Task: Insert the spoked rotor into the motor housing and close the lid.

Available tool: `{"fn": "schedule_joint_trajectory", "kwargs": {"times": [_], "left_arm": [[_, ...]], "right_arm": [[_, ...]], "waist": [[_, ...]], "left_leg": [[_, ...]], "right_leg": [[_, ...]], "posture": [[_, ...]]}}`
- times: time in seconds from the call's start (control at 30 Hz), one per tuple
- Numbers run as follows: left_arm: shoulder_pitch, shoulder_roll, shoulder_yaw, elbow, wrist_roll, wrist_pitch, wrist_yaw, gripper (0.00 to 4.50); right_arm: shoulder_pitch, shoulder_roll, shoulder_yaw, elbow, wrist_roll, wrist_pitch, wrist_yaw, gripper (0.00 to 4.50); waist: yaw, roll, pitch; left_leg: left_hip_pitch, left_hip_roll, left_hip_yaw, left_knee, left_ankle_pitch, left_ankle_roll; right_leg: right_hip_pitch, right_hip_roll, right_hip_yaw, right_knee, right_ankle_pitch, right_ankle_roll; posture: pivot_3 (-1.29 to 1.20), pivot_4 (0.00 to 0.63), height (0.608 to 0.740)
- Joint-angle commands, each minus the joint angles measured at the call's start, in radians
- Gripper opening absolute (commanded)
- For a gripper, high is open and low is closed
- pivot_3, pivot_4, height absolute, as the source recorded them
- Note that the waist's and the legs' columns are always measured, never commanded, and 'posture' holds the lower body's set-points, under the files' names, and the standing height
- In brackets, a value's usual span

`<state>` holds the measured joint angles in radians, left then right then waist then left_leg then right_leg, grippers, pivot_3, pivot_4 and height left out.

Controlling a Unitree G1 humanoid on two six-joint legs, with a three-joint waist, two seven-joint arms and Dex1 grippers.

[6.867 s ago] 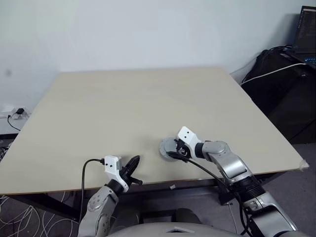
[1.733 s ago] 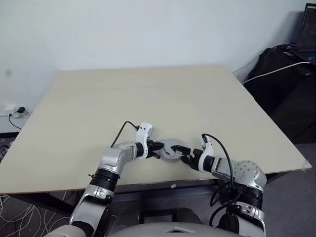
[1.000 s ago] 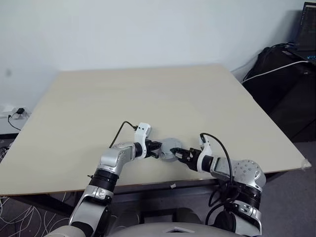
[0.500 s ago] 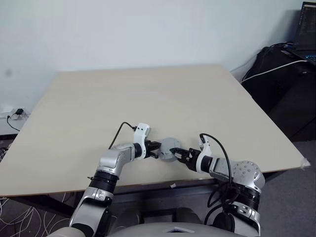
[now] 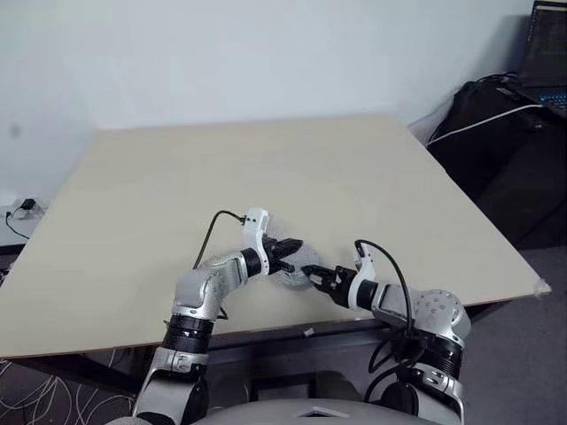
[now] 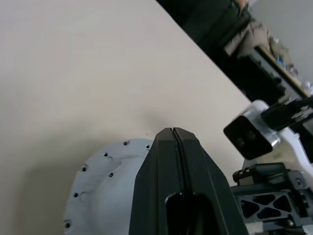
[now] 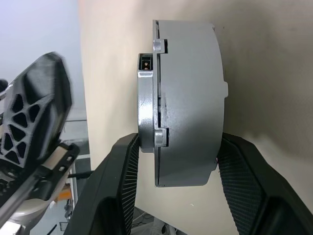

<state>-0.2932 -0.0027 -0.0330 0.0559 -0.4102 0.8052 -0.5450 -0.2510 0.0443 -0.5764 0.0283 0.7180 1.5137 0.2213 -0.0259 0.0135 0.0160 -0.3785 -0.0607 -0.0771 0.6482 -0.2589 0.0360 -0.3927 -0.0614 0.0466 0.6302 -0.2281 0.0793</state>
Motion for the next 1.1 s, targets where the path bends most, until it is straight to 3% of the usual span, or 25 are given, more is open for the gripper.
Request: {"fn": "schedule_joint_trajectory", "kwargs": {"times": [0.03, 0.2, 0.5, 0.8, 0.93, 1.1], "left_arm": [[0.021, -0.024, 0.071, -0.108, -0.087, -0.003, 0.024, 0.00], [0.145, -0.077, 0.177, -0.242, -0.262, 0.027, 0.045, 0.00], [0.476, -0.089, 0.325, -0.349, -0.569, 0.125, 0.113, 0.00], [0.629, -0.163, 0.323, -0.355, -0.780, 0.048, 0.141, 0.00], [0.657, -0.172, 0.309, -0.341, -0.879, 0.014, 0.167, 0.85], [0.673, -0.159, 0.273, -0.335, -0.949, -0.025, 0.185, 2.54]], "right_arm": [[-0.007, 0.005, 0.004, -0.028, 0.027, -0.008, 0.008, 2.13], [-0.001, 0.022, -0.015, -0.049, 0.062, -0.027, 0.025, 2.13], [-0.029, 0.083, -0.021, -0.090, 0.153, -0.038, 0.027, 2.12], [-0.075, 0.152, 0.025, -0.061, 0.193, -0.059, 0.014, 2.12], [-0.092, 0.173, 0.063, -0.036, 0.199, -0.078, 0.011, 2.12], [-0.102, 0.177, 0.106, -0.011, 0.217, -0.083, 0.011, 2.12]], "waist": [[0.000, 0.000, 0.000], [-0.001, 0.000, 0.000], [-0.003, 0.000, 0.006], [-0.003, 0.003, 0.009], [-0.002, 0.003, 0.010], [-0.005, 0.004, 0.011]], "left_leg": [[0.000, 0.000, 0.000, 0.000, 0.000, 0.000], [0.000, 0.000, 0.000, 0.000, 0.000, 0.000], [-0.001, 0.001, 0.000, -0.001, -0.001, 0.000], [-0.001, 0.000, 0.000, -0.001, -0.002, -0.001], [-0.002, 0.001, 0.000, -0.001, -0.001, -0.001], [-0.002, 0.001, 0.000, -0.001, -0.001, -0.001]], "right_leg": [[0.000, 0.000, 0.000, 0.000, 0.000, 0.000], [0.000, -0.001, 0.000, -0.001, 0.000, 0.000], [-0.003, 0.000, 0.000, -0.001, -0.002, -0.002], [-0.002, -0.002, -0.001, -0.002, -0.006, -0.004], [-0.003, -0.002, -0.001, -0.002, -0.005, -0.008], [-0.003, -0.002, -0.001, -0.003, -0.005, -0.008]], "posture": [[0.00, 0.000, 0.740], [0.00, 0.000, 0.740], [0.00, 0.000, 0.740], [0.00, 0.000, 0.740], [0.00, 0.000, 0.740], [0.00, 0.000, 0.740]]}}
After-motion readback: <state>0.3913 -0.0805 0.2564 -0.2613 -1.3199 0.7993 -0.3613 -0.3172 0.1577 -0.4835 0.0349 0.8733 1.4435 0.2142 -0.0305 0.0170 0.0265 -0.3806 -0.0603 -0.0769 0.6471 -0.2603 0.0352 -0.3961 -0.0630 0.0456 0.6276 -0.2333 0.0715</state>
